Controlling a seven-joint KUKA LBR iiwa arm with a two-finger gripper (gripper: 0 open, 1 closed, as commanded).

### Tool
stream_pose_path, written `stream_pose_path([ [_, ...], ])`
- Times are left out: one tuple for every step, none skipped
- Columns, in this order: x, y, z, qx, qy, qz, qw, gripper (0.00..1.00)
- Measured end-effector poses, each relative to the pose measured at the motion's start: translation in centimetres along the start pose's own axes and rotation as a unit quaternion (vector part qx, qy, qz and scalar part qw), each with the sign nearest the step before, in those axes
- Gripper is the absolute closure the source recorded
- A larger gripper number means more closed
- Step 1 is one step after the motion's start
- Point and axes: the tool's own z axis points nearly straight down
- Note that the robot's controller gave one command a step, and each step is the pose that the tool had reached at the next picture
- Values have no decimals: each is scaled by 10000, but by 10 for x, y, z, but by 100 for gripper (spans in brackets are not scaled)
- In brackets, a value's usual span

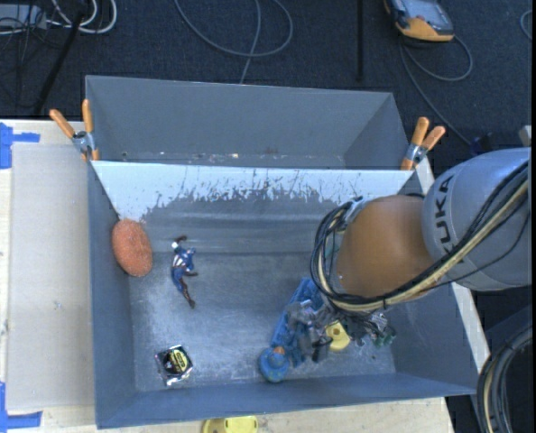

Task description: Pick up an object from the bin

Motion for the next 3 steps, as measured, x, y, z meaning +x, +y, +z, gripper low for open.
stream_pose_path([
  [2,5,-39,-17,59,-14,10000,100],
  [-3,-4,-36,-22,66,66,10000,100],
  [8,2,-47,-27,89,155,9998,100],
])
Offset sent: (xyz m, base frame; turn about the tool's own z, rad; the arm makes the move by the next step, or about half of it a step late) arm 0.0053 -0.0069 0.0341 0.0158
